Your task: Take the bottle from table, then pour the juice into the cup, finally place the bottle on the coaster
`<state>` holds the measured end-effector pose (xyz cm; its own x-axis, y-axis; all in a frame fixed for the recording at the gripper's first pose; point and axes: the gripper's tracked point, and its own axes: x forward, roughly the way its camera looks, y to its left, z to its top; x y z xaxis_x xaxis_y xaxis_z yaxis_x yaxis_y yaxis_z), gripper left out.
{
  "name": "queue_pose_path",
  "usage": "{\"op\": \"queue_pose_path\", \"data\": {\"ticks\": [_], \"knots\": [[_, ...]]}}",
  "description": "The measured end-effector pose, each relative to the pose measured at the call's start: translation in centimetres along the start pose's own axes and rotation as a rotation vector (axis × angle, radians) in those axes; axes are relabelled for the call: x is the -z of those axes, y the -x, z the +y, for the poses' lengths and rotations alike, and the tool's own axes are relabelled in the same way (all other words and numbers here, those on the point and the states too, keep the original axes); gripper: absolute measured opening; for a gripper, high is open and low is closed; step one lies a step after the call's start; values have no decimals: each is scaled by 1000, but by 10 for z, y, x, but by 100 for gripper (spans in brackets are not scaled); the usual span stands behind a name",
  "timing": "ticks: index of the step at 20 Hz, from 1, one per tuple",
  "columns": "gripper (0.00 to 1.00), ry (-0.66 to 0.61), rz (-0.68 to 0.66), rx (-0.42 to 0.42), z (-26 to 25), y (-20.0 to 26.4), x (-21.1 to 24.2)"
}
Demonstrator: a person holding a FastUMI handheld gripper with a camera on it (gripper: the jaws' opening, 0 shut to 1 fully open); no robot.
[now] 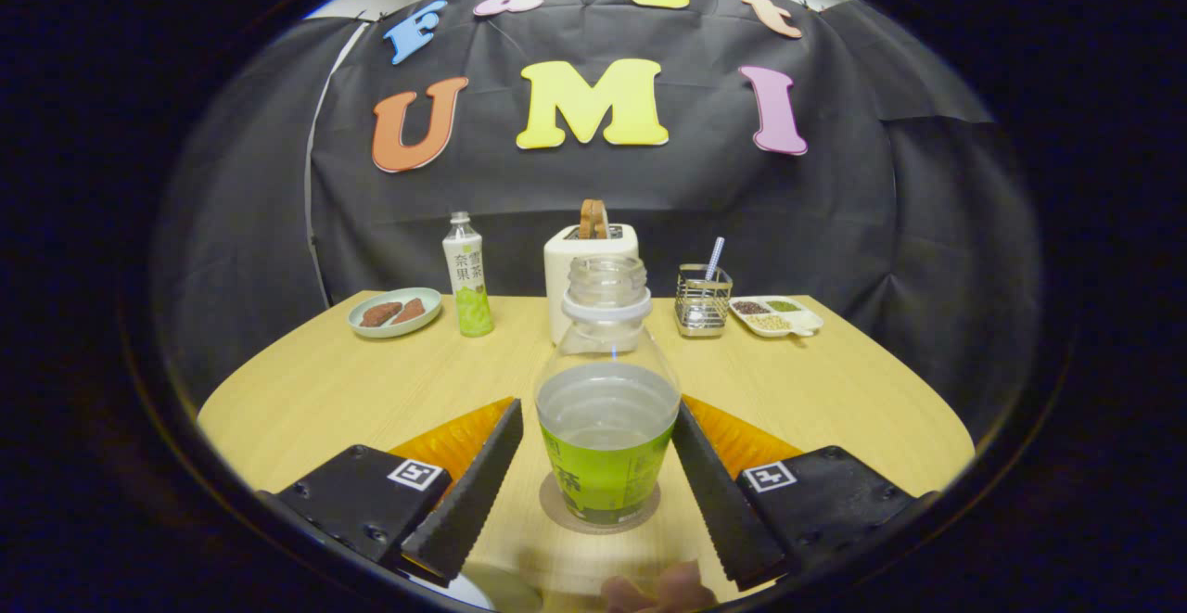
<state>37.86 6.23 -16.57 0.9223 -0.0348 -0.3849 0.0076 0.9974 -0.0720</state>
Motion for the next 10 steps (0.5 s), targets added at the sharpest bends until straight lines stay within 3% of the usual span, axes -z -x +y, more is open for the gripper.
{"op": "queue_pose_path", "data": {"ticks": [10], "knots": [[100, 24, -126, 1, -13, 131, -49]]}}
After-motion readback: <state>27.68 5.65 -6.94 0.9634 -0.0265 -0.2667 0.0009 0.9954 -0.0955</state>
